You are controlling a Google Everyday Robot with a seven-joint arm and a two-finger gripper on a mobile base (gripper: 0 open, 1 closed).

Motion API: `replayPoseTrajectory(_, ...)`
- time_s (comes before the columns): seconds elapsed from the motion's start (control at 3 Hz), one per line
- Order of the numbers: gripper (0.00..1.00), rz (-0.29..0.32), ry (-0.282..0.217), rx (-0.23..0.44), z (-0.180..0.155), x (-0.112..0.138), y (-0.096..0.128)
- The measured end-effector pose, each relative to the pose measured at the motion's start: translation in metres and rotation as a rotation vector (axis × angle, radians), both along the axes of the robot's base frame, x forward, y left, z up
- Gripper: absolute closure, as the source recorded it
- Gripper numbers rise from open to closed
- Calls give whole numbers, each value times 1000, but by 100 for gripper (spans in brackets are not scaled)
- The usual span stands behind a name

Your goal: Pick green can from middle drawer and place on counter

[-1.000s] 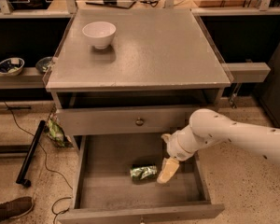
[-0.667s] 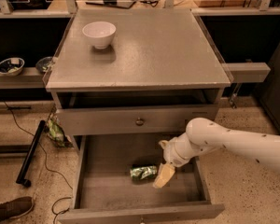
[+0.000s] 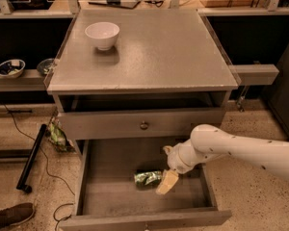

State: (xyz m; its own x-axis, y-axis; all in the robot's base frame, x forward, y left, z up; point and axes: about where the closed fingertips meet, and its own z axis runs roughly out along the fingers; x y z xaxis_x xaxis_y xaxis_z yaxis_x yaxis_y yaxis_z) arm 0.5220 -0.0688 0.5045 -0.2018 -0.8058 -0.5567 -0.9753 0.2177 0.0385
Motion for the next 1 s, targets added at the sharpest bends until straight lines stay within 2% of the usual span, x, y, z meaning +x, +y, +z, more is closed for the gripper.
replayPoseTrajectory(0.33,0,-2,-10,-6,-28,21,19)
replayPoseTrajectory(0.67,0,-1,14,8,-53,23,32)
replayPoseTrajectory(1.0,0,2,15,9,-54,23,32)
